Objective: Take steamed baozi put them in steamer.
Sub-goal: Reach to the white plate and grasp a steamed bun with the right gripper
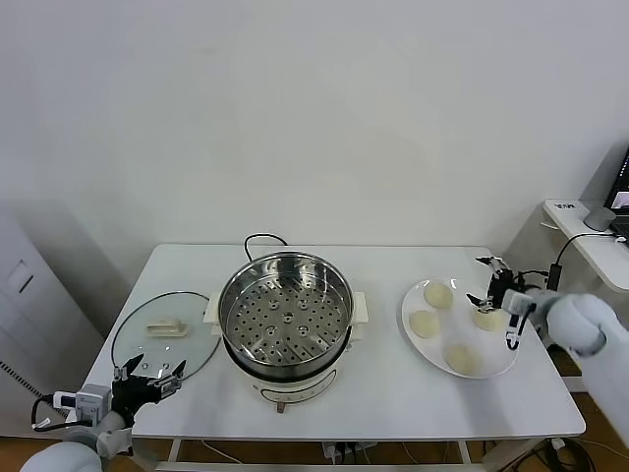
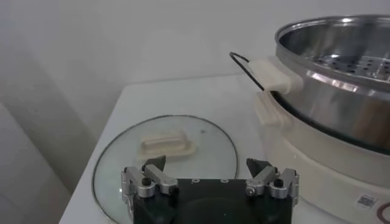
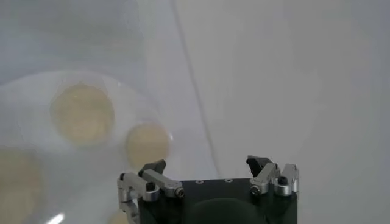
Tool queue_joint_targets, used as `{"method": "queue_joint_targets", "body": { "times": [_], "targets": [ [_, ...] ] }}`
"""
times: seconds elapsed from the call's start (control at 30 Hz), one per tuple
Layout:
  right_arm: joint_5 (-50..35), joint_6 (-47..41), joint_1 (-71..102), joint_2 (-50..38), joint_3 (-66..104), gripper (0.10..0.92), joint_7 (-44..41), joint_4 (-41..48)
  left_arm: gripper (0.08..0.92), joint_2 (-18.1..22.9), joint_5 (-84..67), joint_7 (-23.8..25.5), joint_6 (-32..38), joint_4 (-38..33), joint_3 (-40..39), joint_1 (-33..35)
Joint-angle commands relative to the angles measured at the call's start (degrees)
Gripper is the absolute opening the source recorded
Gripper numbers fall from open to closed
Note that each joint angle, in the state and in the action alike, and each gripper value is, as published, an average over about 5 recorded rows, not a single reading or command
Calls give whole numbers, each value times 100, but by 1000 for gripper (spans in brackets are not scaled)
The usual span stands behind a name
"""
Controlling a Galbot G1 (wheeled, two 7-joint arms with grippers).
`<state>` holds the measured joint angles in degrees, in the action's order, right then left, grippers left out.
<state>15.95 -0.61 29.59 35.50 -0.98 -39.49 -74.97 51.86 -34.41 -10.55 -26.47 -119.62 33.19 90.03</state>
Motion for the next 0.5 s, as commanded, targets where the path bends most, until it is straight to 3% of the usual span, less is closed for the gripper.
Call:
{"method": "queue_joint_targets", "body": {
  "times": [0.03,0.5],
  "targets": [
    [-331,369,-2732,9,-2628,823,-1468,1447,823,2,99,-2,-35,2,-1,-21],
    [-68,856,-3248,1345,-3184,823,-1900,3098,823,-46,106,-9,-81,20,-14,-82]
  ]
}}
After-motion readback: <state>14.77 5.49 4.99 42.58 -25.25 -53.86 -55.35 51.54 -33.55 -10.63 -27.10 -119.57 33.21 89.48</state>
